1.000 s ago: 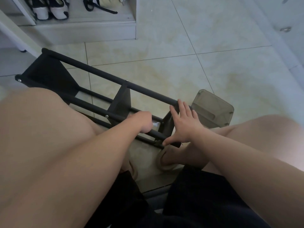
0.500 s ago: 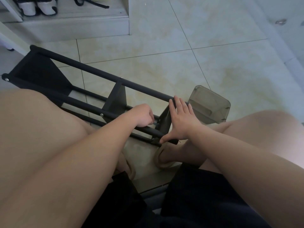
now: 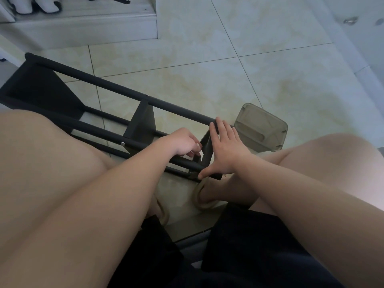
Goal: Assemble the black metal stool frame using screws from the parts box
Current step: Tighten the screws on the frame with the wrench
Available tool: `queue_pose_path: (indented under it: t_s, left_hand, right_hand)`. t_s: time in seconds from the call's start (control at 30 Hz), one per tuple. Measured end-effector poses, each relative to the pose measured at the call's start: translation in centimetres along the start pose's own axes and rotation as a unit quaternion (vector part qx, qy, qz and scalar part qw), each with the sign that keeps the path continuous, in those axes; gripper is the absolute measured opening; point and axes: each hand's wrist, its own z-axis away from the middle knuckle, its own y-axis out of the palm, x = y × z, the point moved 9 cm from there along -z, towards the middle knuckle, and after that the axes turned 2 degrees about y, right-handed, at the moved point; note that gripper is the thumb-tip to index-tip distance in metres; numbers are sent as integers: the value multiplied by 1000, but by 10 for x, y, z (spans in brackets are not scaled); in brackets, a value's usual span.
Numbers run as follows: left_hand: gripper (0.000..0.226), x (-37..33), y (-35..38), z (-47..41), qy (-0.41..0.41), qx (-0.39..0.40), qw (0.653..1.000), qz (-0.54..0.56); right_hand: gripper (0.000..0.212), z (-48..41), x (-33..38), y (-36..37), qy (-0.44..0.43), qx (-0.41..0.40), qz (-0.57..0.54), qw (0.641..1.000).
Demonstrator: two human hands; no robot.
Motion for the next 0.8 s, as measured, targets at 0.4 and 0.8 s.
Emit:
queue_pose_path:
  t_s: [0.4,0.8]
  left_hand:
    - [8,-2,-2,0,-6,-51,997,66]
    - [7,-3,1,1,-13,-51,997,64]
  right_hand:
    - [162,2,1,-1,1,2,2,1000]
    - [162,2,1,1,4,4,2,1000]
